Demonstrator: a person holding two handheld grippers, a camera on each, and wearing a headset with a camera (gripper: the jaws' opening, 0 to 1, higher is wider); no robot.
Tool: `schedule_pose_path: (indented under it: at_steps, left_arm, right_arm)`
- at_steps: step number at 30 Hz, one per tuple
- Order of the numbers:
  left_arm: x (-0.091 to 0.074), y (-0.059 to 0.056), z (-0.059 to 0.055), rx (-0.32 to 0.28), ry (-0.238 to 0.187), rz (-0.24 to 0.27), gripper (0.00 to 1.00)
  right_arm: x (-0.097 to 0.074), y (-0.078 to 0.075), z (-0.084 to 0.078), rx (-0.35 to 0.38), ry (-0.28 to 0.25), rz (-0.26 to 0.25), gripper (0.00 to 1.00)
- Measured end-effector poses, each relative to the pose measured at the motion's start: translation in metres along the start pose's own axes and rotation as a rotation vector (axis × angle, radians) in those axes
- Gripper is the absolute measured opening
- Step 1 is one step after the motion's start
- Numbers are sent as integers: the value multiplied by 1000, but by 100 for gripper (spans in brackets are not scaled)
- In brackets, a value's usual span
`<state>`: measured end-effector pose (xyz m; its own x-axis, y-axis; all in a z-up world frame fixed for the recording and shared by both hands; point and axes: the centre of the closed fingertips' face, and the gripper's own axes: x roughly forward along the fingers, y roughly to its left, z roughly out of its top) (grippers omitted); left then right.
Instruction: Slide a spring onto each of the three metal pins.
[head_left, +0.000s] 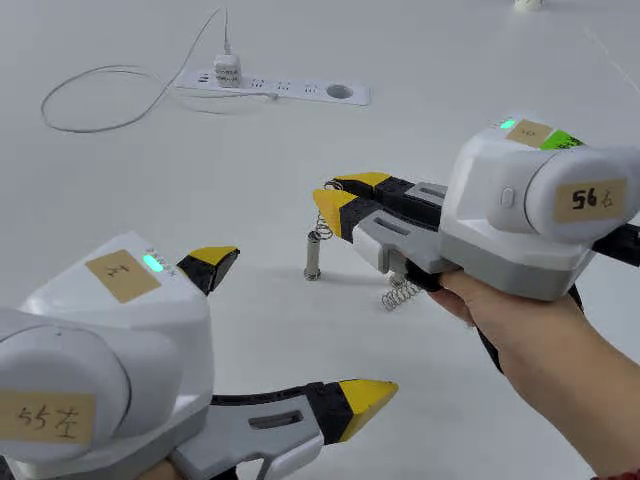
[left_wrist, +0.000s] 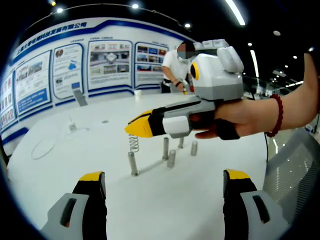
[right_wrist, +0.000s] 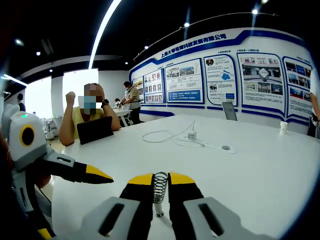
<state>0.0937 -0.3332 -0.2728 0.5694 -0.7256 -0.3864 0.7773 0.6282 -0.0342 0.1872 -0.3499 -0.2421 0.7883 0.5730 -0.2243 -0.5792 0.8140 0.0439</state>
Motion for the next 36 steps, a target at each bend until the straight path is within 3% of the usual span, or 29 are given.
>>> schedule_pose_path:
  at_steps: [14, 21, 36]
  left_arm:
    - [1, 2, -2, -4, 6, 6, 99]
    - [1, 3, -3, 6, 17, 11, 98]
    - [0, 7, -5, 11, 29, 23, 97]
  right_arm:
    - [10, 0, -8, 3, 17, -5, 11]
    - [11, 5, -16, -60, 47, -4, 11]
    - [16, 10, -38, -121, 126, 1, 11]
